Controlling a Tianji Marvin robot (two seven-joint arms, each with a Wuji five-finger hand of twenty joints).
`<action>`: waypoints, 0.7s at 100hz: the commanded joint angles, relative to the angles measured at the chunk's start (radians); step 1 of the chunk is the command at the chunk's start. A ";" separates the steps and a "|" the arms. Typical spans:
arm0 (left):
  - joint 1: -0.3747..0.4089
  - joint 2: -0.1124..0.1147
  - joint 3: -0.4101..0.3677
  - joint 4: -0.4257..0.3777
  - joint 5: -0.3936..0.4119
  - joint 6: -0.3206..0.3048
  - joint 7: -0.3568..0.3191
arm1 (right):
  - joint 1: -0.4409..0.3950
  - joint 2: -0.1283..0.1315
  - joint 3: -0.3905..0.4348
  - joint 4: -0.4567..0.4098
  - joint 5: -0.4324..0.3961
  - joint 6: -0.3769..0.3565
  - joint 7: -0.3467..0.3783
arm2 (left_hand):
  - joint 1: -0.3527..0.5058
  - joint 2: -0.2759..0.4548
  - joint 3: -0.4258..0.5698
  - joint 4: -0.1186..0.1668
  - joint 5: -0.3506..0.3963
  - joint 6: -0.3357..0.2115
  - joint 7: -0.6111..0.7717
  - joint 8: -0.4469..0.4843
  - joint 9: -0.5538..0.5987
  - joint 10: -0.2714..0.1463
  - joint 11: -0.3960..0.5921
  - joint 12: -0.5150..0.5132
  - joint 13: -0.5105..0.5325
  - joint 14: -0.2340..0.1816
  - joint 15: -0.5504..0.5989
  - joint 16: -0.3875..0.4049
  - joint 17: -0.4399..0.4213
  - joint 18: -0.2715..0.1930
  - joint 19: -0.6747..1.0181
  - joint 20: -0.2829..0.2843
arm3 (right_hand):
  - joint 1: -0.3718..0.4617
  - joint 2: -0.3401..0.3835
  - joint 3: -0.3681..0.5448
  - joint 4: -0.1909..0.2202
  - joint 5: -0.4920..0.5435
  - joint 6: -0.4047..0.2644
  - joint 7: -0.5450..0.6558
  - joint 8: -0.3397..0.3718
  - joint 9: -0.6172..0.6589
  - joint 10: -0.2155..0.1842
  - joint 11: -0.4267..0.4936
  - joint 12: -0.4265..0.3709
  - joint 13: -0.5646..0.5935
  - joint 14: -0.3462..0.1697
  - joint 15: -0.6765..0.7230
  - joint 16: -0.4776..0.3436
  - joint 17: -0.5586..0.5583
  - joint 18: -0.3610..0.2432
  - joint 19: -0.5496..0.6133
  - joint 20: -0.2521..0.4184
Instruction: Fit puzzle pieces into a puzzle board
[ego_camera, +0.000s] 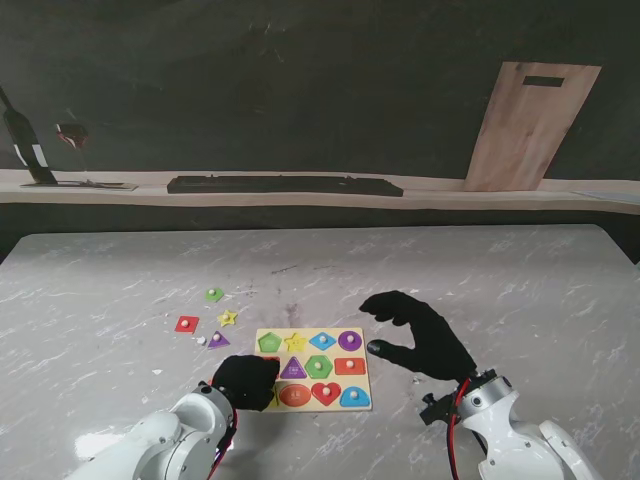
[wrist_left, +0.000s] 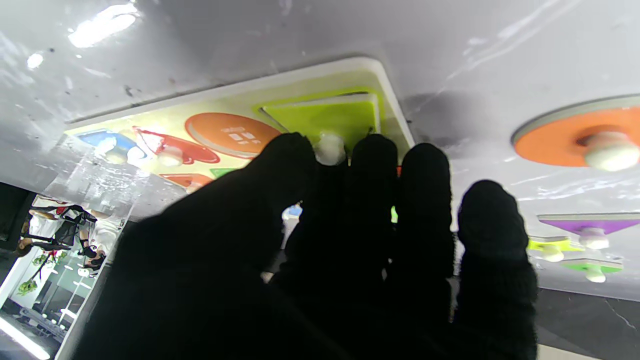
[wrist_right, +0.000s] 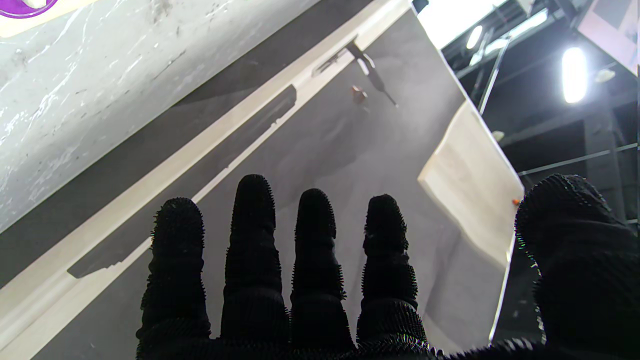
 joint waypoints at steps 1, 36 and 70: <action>0.008 -0.007 0.004 -0.006 -0.017 0.012 0.001 | -0.005 -0.006 -0.003 -0.001 -0.003 0.001 -0.003 | 0.024 -0.015 0.018 -0.038 0.019 -0.008 0.026 -0.013 0.013 0.022 0.003 -0.007 0.011 0.003 0.014 -0.009 -0.006 0.048 0.030 0.017 | 0.013 0.026 -0.017 0.035 0.000 -0.019 -0.007 0.008 0.020 -0.018 0.004 0.006 -0.003 -0.033 0.003 0.003 -0.011 0.001 0.008 0.013; 0.021 -0.007 -0.002 -0.003 -0.016 0.038 0.003 | -0.005 -0.006 -0.002 -0.001 -0.003 0.000 -0.004 | 0.036 -0.013 0.019 -0.032 0.019 -0.014 0.010 -0.032 0.005 0.030 -0.028 -0.023 -0.004 0.011 0.000 -0.014 -0.019 0.047 0.021 0.015 | 0.014 0.028 -0.017 0.036 -0.002 -0.020 -0.007 0.008 0.020 -0.018 0.004 0.006 -0.003 -0.032 0.003 0.003 -0.011 0.000 0.008 0.013; 0.021 -0.008 0.003 0.001 -0.020 0.047 0.009 | -0.005 -0.006 -0.002 -0.001 -0.002 -0.001 -0.003 | 0.043 -0.032 -0.016 -0.051 0.011 -0.005 -0.081 -0.101 -0.041 0.061 -0.100 -0.068 -0.051 0.029 -0.039 -0.030 -0.062 0.045 -0.011 0.008 | 0.012 0.030 -0.018 0.036 -0.001 -0.019 -0.007 0.008 0.020 -0.018 0.004 0.006 -0.003 -0.032 0.004 0.003 -0.011 0.000 0.008 0.013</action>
